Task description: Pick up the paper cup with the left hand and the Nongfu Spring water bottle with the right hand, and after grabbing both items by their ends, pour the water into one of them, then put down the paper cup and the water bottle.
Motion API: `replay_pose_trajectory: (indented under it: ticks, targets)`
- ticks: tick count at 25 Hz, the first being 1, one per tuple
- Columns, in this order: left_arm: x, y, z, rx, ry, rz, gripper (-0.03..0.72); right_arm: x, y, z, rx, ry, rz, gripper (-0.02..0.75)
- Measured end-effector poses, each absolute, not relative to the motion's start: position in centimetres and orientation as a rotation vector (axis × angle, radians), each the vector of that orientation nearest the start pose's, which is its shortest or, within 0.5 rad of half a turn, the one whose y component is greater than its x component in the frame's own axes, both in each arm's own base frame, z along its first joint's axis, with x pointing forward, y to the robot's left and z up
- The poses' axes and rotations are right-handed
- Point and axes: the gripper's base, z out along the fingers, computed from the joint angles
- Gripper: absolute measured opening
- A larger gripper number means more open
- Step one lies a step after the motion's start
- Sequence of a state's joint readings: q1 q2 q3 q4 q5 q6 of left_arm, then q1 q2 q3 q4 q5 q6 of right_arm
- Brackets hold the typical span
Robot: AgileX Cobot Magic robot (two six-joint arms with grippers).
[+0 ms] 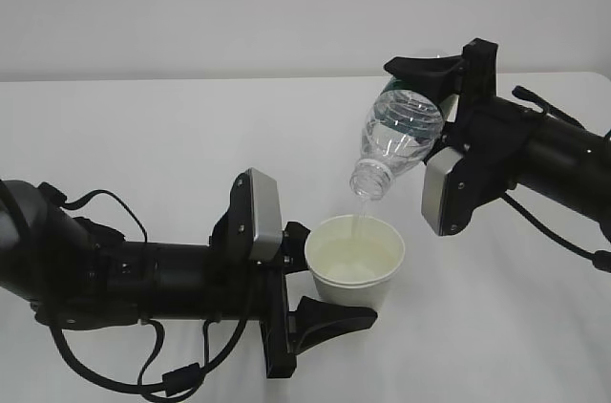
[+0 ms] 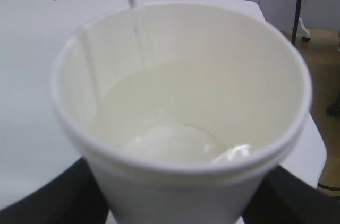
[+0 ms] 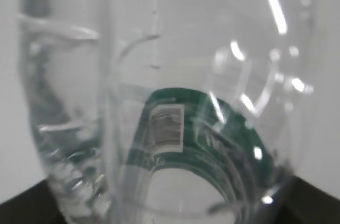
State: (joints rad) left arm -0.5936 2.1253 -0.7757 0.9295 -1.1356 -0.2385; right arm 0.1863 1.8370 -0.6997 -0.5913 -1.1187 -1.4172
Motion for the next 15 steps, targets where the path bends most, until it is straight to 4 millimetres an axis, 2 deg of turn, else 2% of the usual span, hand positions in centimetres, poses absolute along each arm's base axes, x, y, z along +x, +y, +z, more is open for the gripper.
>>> replay_pose_trajectory:
  ticks: [15]
  targets:
    - [24.26,-24.34,8.88,1.282,1.442,-0.99,0.477,31.98,10.68,17.84,-1.521,0.577,-0.771,0.491]
